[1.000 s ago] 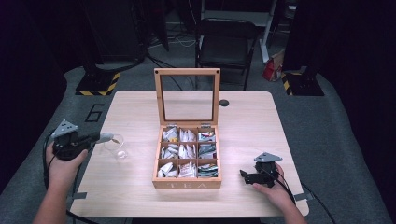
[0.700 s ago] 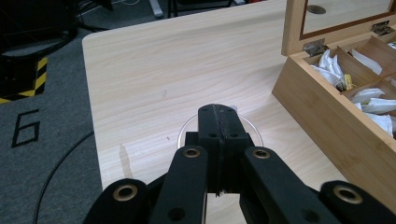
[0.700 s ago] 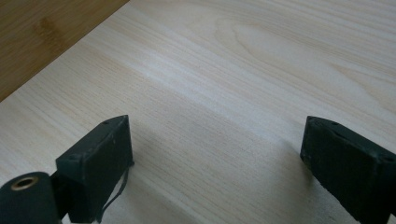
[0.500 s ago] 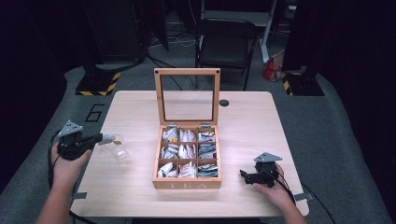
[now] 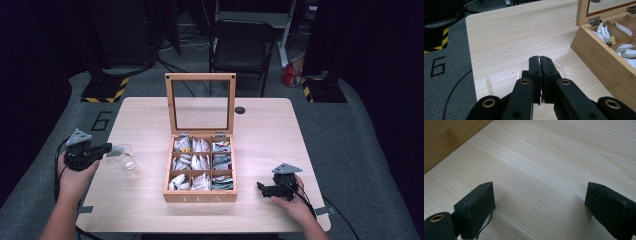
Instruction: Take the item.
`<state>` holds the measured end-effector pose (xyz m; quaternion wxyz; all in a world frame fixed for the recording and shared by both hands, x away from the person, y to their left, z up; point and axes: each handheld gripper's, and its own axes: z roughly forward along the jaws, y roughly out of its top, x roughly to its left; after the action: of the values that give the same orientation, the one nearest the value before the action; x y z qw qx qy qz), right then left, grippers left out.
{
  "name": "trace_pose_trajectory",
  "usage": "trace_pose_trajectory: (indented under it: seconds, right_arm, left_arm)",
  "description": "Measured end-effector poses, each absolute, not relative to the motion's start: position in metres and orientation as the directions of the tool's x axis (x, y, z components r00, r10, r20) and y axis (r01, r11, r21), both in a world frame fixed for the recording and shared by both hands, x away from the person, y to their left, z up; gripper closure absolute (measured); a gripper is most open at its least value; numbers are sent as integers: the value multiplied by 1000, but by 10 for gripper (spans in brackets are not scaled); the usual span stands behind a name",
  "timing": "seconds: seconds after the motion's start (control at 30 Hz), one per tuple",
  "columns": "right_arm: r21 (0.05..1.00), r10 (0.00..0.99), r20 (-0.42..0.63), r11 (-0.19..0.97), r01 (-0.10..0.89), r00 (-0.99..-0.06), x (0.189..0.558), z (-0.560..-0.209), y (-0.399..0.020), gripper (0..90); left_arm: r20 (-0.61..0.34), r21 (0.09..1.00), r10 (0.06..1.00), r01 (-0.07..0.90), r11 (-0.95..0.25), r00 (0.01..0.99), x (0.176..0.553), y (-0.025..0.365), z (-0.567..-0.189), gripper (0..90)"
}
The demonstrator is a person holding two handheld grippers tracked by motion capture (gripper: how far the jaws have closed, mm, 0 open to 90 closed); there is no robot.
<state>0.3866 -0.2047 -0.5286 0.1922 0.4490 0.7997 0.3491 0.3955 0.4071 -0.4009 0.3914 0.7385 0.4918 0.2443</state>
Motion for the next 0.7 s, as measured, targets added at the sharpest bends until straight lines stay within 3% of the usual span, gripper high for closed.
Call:
trace_pose_trajectory:
  seconds: [0.33, 0.7]
  right_arm:
    - [731, 853, 6, 353, 584, -522, 387, -529, -205, 84]
    - [731, 852, 6, 353, 584, -523, 387, -529, -205, 84]
  left_arm:
    - [-27, 827, 914, 522, -207, 404, 398, 399, -402, 794]
    - [-55, 836, 890, 508, -207, 453, 395, 380, -400, 592]
